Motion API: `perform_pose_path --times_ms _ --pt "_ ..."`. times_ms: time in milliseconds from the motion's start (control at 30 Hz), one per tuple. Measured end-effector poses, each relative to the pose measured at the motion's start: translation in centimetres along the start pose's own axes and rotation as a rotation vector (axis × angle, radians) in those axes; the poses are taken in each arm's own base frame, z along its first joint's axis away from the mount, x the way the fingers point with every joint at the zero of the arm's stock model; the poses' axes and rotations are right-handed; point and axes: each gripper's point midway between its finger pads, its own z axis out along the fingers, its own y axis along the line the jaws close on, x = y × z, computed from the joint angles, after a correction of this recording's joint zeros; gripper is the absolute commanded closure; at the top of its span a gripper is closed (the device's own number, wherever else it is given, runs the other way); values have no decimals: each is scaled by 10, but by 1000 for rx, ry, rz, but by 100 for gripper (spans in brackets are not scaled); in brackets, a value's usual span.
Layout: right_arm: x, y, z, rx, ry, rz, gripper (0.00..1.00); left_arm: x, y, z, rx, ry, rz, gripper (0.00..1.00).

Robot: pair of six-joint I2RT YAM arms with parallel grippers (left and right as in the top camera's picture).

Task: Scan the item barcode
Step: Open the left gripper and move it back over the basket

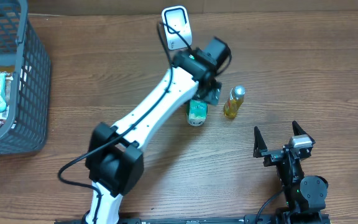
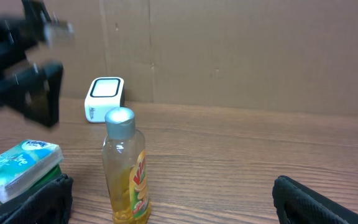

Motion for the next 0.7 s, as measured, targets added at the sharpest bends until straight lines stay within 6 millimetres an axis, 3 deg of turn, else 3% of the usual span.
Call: perform_pose_path --times_ms 233,467,700 --pt "0 0 0 1 0 0 0 -28 50 -37 -145 -87 -16 1" --pt "0 0 0 0 0 0 0 -69 118 -80 -322 -236 -95 0" --pt "0 0 0 0 0 0 0 -79 192 -102 -500 -268 -162 0"
